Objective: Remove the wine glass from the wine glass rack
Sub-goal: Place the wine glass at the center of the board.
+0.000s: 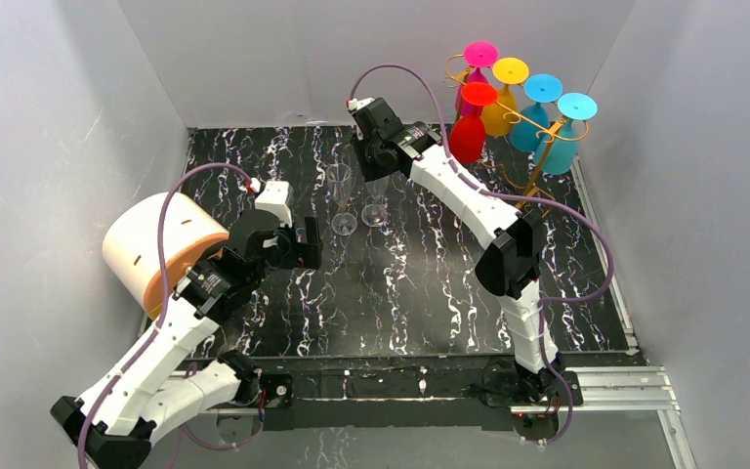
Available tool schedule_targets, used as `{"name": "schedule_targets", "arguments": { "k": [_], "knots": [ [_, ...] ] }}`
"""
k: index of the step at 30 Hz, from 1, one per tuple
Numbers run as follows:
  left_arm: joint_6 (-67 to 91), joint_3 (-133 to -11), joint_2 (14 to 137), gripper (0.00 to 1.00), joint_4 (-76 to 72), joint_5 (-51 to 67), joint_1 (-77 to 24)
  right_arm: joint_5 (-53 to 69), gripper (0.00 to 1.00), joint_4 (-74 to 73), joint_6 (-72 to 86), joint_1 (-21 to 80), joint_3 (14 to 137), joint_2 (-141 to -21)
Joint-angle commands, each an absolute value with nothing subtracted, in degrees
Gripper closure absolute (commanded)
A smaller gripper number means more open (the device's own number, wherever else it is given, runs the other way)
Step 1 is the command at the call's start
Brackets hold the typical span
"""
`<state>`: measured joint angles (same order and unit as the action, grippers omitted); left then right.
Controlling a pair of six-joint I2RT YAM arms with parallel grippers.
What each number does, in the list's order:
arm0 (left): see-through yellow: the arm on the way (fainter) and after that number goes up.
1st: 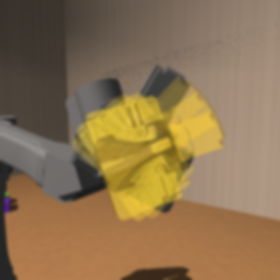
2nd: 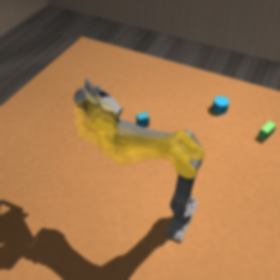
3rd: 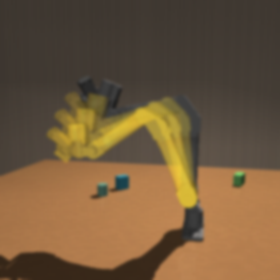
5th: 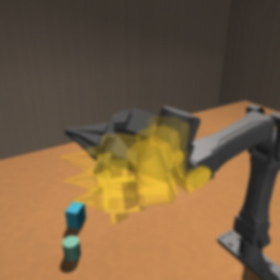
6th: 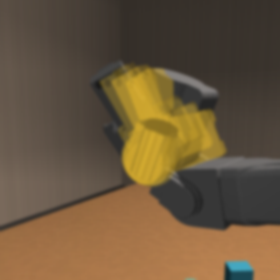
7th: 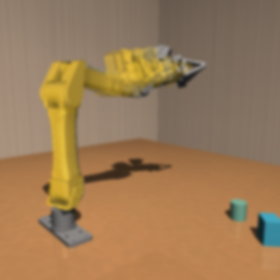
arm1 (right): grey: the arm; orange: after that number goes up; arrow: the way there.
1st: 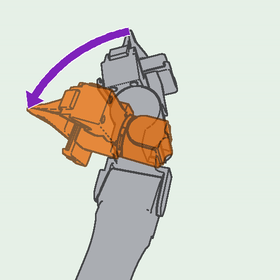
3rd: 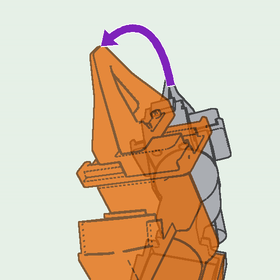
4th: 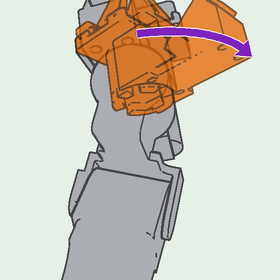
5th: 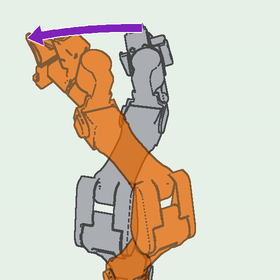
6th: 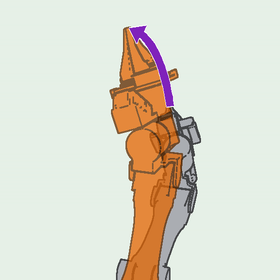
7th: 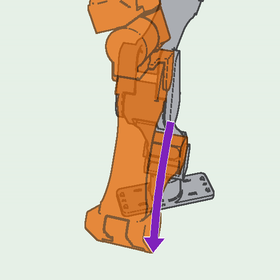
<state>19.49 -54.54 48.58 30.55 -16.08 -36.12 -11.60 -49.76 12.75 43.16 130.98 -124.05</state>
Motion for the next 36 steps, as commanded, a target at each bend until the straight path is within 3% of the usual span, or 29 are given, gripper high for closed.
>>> {"name": "schedule_targets", "arguments": {
  "k": [1,5,22,36],
  "knots": [
    [19.07,-57.1,49.17,0.02,32.07,-16.41,-35.86,-11.38,0.69,-49.83,12.13,43.29,134.93,-124.85],
    [18.92,-57.32,49.6,0.02,32.08,-16.04,-35.86,-11.49,0.64,-49.51,12.21,43.27,135.45,-124.55],
    [18.75,-58.09,50.78,0.02,32.61,-15.56,-35.84,-10.75,0.64,-47.93,12.28,43.32,137.09,-121.38],
    [18.94,-59.0,52.43,0.02,32.38,-15.55,-35.86,-8.55,0.58,-44.04,13.12,43.26,130.79,-112.79]
  ]
}}
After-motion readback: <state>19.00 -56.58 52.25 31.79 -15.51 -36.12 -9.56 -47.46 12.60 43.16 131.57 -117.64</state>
